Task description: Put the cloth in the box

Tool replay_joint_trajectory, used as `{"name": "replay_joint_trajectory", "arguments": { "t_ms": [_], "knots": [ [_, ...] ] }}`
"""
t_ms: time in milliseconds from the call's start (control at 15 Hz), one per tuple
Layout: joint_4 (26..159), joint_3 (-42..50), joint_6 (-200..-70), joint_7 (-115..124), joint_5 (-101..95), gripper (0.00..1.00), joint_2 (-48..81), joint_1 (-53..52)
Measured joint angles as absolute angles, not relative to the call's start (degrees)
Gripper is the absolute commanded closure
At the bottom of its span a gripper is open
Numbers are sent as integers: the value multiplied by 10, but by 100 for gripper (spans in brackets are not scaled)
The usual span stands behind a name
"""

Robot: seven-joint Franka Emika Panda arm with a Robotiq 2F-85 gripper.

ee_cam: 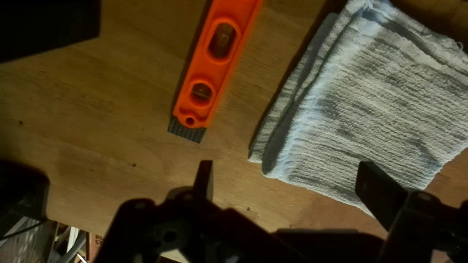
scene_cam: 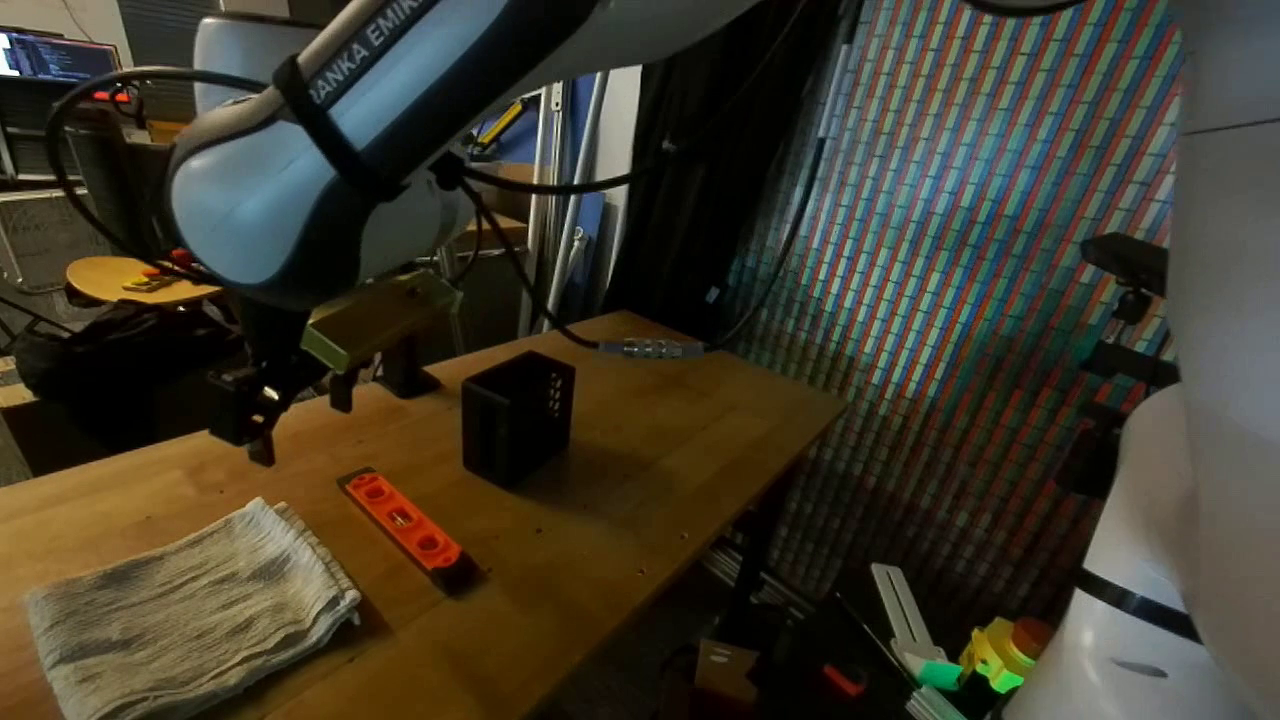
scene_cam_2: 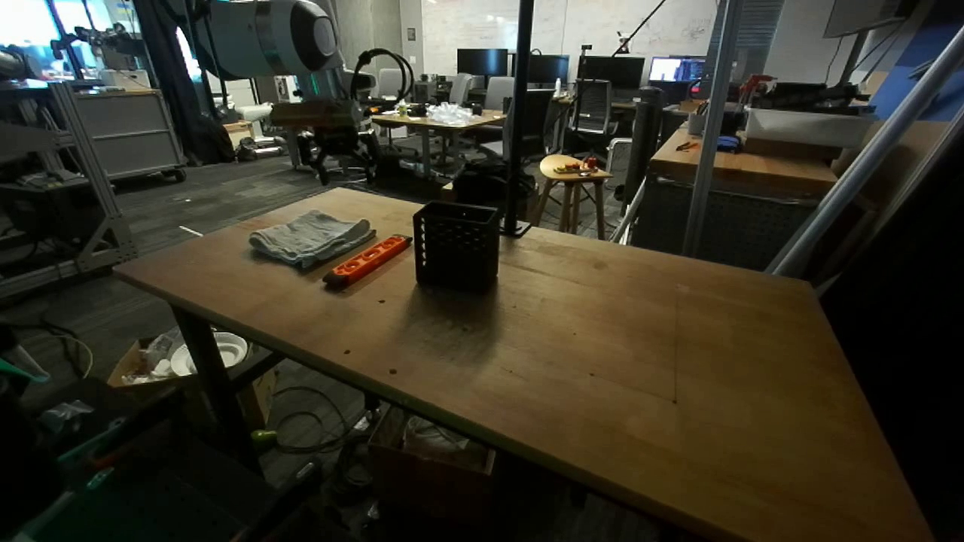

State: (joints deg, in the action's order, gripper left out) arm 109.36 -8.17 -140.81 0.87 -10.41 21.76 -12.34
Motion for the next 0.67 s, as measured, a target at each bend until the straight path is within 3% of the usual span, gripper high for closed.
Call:
{"name": "replay_joint_trajectory", "arguments": {
  "t_ms": [667],
  "knots": [
    [993, -85, -1397, 9, -104, 0, 346, -183]
  ]
}}
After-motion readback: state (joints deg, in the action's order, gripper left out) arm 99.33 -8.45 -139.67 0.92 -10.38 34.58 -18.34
